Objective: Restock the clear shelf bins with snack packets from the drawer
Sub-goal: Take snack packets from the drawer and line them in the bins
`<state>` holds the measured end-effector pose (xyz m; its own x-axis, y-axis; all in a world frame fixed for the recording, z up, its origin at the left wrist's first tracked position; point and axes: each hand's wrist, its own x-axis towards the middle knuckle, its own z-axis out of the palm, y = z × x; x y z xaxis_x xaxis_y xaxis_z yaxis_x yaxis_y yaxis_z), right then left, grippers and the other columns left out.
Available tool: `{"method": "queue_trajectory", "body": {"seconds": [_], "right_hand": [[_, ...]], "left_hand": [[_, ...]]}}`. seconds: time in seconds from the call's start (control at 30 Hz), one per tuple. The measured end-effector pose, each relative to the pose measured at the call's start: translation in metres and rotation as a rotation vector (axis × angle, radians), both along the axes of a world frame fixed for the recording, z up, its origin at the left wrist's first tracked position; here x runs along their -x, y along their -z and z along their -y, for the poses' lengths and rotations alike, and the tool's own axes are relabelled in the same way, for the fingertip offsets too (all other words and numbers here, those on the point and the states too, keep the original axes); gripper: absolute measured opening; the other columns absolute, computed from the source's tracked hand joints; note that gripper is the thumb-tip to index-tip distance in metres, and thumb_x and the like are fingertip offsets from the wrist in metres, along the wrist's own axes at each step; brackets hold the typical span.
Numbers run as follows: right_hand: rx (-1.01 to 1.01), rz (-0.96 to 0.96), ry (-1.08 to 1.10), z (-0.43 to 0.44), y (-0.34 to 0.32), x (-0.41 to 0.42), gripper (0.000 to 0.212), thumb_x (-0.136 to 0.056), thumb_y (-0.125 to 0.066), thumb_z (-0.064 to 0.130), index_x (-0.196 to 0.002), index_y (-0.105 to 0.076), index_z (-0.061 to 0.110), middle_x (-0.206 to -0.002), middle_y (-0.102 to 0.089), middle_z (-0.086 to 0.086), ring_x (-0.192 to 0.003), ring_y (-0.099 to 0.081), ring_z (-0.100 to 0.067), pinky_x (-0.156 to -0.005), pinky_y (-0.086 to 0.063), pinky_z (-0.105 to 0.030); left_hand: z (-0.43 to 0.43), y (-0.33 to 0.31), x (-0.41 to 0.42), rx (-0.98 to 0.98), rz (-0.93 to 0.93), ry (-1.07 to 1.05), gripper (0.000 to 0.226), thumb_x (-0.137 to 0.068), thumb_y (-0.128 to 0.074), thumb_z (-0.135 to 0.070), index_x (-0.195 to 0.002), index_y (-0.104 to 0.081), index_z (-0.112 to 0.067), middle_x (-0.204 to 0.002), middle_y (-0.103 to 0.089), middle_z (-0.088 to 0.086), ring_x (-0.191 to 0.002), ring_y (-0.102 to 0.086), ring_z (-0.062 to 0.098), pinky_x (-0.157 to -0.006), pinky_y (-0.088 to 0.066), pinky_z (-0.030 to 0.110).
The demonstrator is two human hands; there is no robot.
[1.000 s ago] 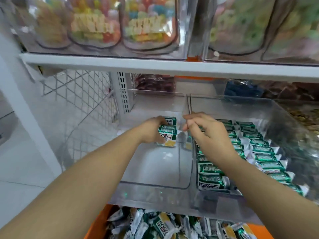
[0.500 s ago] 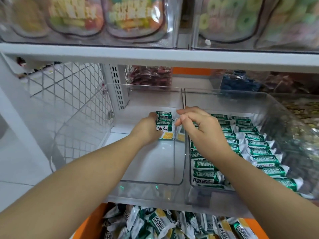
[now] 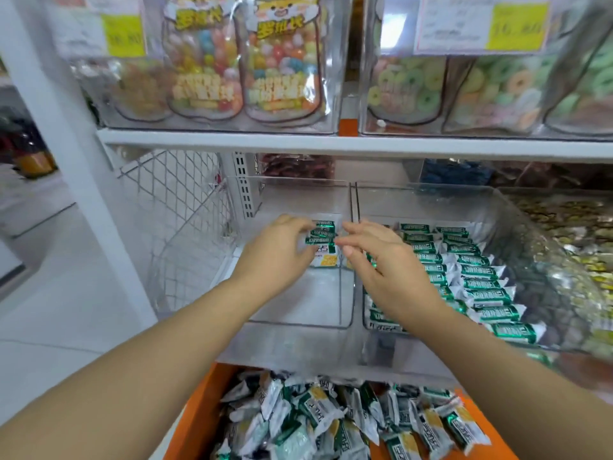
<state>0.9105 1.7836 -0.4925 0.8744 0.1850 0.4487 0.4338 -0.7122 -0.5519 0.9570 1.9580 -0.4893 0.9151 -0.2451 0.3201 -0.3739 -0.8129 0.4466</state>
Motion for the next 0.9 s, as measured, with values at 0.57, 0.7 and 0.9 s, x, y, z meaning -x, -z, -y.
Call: {"method": "queue_trajectory", "body": {"seconds": [0.57,0.7,0.9], "right_hand": [[0.358,-0.442,-0.097,-0.037,0.154,0.106,0.029,-0.098,-0.051,0.029,-0.125,-0.060,0.025,-0.125,-0.061,0.007,-0.109,-0.058,-0.011,-0.093,-0.047,-0.029],[0.429,-0.677,-0.064,-0.037,0.185,0.092,0.045,-0.098,-0.051,0.026,-0.142,-0.043,0.023,-0.149,-0.039,0.000,-0.122,-0.053,-0.016,-0.102,-0.040,-0.025],[0.569,-0.778,-0.093,-0.044,0.229,0.070,0.064,-0.099,-0.047,0.026,-0.153,-0.013,0.023,-0.161,0.001,-0.004,-0.146,-0.015,-0.021,-0.112,-0.028,-0.029]], "left_hand": [[-0.105,0.144,0.119,-0.022,-0.312,0.092,0.027,-0.094,-0.052,-0.015,-0.114,-0.061,-0.029,-0.098,-0.064,-0.018,-0.088,-0.060,0.002,-0.081,-0.052,0.029],[-0.105,0.180,0.112,-0.230,-0.475,0.122,0.032,-0.095,-0.049,-0.018,-0.125,-0.054,-0.029,-0.116,-0.059,-0.008,-0.099,-0.057,0.008,-0.085,-0.049,0.028],[-0.086,0.217,0.101,-0.268,-0.809,0.122,0.071,-0.097,-0.048,-0.018,-0.153,-0.005,-0.021,-0.139,-0.041,0.013,-0.097,-0.059,0.025,-0.072,-0.047,0.032]]}}
